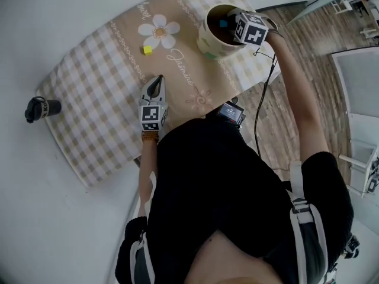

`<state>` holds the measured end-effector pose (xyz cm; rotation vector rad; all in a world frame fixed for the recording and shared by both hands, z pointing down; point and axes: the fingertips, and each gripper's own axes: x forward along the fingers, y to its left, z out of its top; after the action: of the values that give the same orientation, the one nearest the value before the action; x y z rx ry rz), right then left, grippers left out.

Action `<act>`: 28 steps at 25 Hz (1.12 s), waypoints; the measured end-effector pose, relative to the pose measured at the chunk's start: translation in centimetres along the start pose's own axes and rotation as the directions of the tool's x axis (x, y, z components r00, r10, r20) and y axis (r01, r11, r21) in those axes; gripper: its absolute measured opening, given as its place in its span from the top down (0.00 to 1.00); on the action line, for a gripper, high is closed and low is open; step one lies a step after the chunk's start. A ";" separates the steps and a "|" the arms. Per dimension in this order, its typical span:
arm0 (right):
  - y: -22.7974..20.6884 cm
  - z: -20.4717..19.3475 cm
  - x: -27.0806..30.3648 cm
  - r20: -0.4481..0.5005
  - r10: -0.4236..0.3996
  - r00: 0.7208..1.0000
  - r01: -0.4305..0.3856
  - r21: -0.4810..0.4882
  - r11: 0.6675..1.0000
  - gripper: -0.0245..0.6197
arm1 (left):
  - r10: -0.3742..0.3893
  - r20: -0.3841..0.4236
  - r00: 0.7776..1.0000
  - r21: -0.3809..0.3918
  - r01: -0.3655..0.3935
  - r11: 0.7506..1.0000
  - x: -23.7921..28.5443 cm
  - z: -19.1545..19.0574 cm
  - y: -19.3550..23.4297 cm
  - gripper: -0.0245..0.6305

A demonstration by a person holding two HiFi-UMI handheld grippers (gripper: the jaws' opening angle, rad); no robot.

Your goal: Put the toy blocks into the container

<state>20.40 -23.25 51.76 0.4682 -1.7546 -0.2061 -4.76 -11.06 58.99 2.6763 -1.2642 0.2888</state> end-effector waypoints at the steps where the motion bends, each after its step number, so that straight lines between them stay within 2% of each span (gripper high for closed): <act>1: 0.0 0.0 0.0 0.000 -0.001 1.000 0.001 0.001 1.000 0.75 | 0.000 0.000 1.000 0.001 0.000 1.000 0.0 0.0 0.0 0.96; 12: -0.5 0.6 -0.6 0.053 -0.017 0.998 0.015 0.033 0.999 0.74 | 0.003 -0.003 1.000 -0.001 -0.003 1.000 0.0 0.0 0.1 0.96; 16: -0.8 2.8 -3.1 0.164 -0.082 0.983 0.069 0.081 0.994 0.74 | 0.003 0.004 1.000 0.003 -0.003 1.000 -0.2 0.1 -0.2 0.96; 18: 0.2 5.4 -6.8 0.266 -0.138 0.954 0.108 0.123 0.986 0.74 | -0.001 0.017 1.000 0.006 0.001 1.000 -1.4 0.5 -1.5 0.96; 22: -1.2 12.2 -10.1 0.468 -0.197 0.861 0.126 0.178 0.976 0.74 | -0.004 0.013 1.000 0.005 0.004 1.000 0.2 0.4 -0.2 0.96; 25: 2.7 16.7 -13.4 0.571 -0.209 0.794 0.129 0.176 0.976 0.74 | -0.005 0.027 1.000 0.014 0.005 1.000 -1.6 0.5 -2.2 0.96; 28: 5.5 21.3 -12.1 0.616 -0.167 0.770 0.117 0.121 0.986 0.74 | -0.003 0.021 1.000 0.014 0.002 1.000 -1.4 0.1 -1.8 0.96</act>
<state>0.82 -15.62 38.00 0.6389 -2.3910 -0.4457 -4.20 -8.95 58.43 2.6995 -1.2693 0.2718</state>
